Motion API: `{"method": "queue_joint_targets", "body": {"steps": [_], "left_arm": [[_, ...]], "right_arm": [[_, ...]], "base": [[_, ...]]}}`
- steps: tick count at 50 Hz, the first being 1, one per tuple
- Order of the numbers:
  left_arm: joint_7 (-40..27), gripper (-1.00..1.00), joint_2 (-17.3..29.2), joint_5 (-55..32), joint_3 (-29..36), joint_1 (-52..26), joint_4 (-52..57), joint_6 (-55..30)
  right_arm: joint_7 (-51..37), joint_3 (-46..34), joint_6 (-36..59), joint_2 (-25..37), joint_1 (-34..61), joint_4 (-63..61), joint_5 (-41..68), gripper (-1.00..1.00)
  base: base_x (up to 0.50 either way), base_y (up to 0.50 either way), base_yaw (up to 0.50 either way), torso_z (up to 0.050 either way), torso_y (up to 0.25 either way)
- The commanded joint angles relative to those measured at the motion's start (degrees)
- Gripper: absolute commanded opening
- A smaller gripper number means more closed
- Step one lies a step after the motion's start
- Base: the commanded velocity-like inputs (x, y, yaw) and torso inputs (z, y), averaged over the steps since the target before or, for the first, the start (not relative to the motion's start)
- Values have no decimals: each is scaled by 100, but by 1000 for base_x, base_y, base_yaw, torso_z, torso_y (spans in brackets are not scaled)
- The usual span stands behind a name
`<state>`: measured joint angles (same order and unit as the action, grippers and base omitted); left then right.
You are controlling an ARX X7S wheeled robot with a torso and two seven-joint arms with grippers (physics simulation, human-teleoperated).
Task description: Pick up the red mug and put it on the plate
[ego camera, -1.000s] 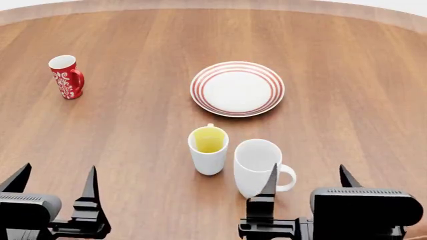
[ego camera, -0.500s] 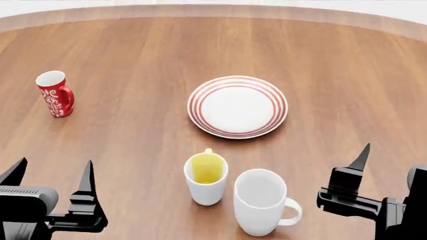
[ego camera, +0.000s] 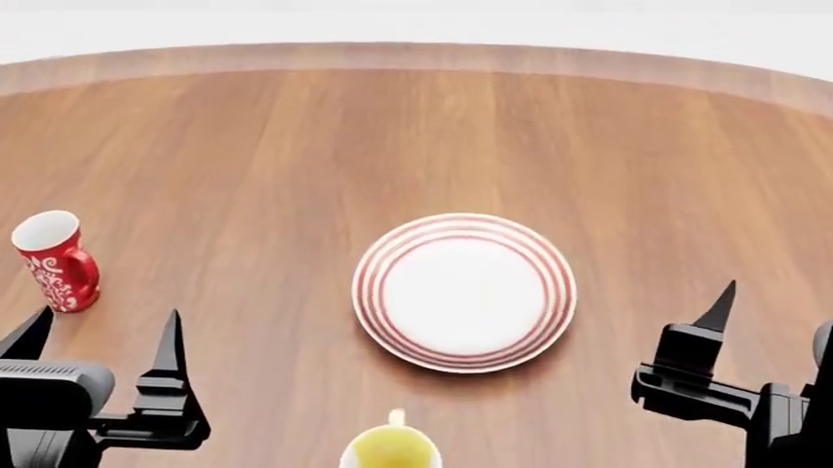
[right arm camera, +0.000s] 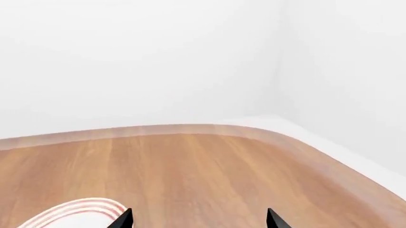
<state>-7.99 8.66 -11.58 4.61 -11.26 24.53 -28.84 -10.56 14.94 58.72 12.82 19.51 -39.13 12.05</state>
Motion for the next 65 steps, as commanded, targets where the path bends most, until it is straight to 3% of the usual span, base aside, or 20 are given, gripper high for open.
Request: {"method": "queue_joint_targets", "body": {"steps": [1, 31, 59, 61, 65], "left_arm": [[-46, 100, 36, -38, 21, -12, -85, 70], [-152, 100, 133, -105, 137, 8, -154, 166], [-267, 100, 180, -183, 175, -33, -283, 207], [-336, 100, 161, -151, 166, -47, -315, 207], [-1109, 100, -175, -9, -210, -379, -775, -115]], "right_arm": [[-4, -12, -34, 15, 4, 71, 38, 100], [-85, -92, -213, 23, -45, 296, 53, 100], [-57, -233, -322, 114, -122, 405, 106, 100], [-65, -233, -310, 119, -133, 377, 110, 100], [-72, -235, -360, 114, -155, 423, 110, 100]], "base": [[500, 0, 0, 0, 0], [495, 0, 0, 0, 1], [133, 0, 0, 0, 0], [0, 0, 0, 0, 0], [0, 0, 0, 0, 0]]}}
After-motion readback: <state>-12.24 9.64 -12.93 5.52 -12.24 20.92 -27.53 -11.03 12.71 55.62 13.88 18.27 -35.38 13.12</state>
